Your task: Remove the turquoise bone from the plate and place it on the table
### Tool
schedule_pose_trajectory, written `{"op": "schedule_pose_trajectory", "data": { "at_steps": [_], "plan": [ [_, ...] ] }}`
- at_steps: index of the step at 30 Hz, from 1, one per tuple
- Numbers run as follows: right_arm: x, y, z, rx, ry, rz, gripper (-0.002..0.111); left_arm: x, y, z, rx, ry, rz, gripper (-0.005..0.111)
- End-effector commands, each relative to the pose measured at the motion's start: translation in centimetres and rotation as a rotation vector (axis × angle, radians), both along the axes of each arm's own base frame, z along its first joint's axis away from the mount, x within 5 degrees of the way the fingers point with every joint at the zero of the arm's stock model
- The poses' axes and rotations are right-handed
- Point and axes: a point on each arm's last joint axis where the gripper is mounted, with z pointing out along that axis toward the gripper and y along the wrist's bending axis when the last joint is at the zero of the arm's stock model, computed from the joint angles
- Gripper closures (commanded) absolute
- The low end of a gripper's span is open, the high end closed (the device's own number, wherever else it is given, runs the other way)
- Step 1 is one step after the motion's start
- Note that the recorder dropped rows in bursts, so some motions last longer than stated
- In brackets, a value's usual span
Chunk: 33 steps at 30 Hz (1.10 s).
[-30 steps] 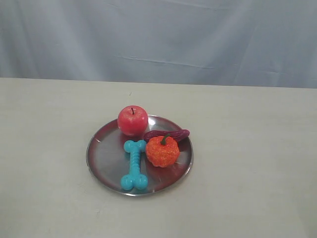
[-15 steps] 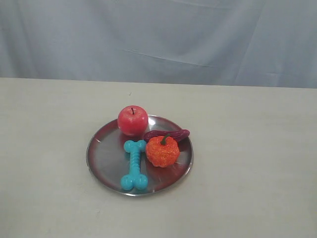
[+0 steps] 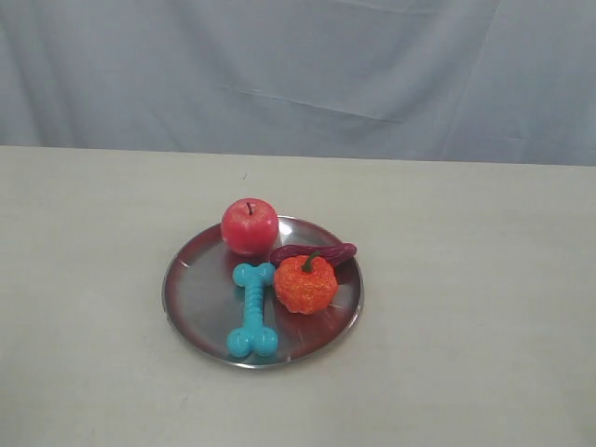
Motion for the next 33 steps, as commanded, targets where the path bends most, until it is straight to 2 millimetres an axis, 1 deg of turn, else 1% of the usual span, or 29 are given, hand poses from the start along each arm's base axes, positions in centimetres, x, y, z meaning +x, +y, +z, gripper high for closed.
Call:
{"op": "schedule_pose_trajectory", "data": {
  "at_steps": [1,5,9,12,15,18,20,22,24,25,27,28,30,31,33],
  "plan": [
    [1.9,0.1,0.4,0.044,0.131,0.026,0.109,0.0,0.0,0.0,-0.003,-0.004,0.005,0.107],
    [4.5,0.1,1.4,0.076,0.233,0.051,0.109,0.0,0.0,0.0,-0.003,-0.004,0.005,0.107],
    [7.5,0.0,3.5,0.118,0.322,0.069,0.109,0.0,0.0,0.0,-0.003,-0.004,0.005,0.107],
    [10.2,0.5,4.5,0.128,0.425,0.125,0.109,0.0,0.0,0.0,-0.003,-0.004,0.005,0.107],
    [13.0,2.2,5.5,0.127,0.477,0.208,0.109,0.0,0.0,0.0,-0.003,-0.004,0.005,0.107],
    [15.8,5.1,6.1,0.143,0.495,0.275,0.109,0.0,0.0,0.0,-0.003,-0.004,0.005,0.107],
    [17.9,7.2,6.1,0.133,0.513,0.298,0.109,0.0,0.0,0.0,-0.003,-0.004,0.005,0.107],
    [20.2,9.0,5.6,0.098,0.531,0.296,0.109,0.0,0.0,0.0,-0.003,-0.004,0.005,0.107],
    [22.4,10.6,5.3,0.074,0.533,0.260,0.109,0.0,0.0,0.0,-0.003,-0.004,0.005,0.107],
    [23.9,11.4,5.1,0.094,0.543,0.229,0.109,0.0,0.0,0.0,-0.003,-0.004,0.005,0.107],
    [25.8,12.3,4.8,0.120,0.564,0.203,0.109,0.0,0.0,0.0,-0.003,-0.004,0.005,0.107],
    [26.9,12.9,4.0,0.137,0.601,0.201,0.109,0.0,0.0,0.0,-0.003,-0.004,0.005,0.107],
    [28.3,13.6,3.4,0.161,0.631,0.199,0.109,0.0,0.0,0.0,-0.003,-0.004,0.005,0.107],
    [29.2,14.0,2.7,0.160,0.650,0.192,0.109,0.0,0.0,0.0,-0.003,-0.004,0.005,0.107],
    [30.3,14.4,1.4,0.158,0.679,0.179,0.109,0.0,0.0,0.0,-0.003,-0.004,0.005,0.107]
  ]
}}
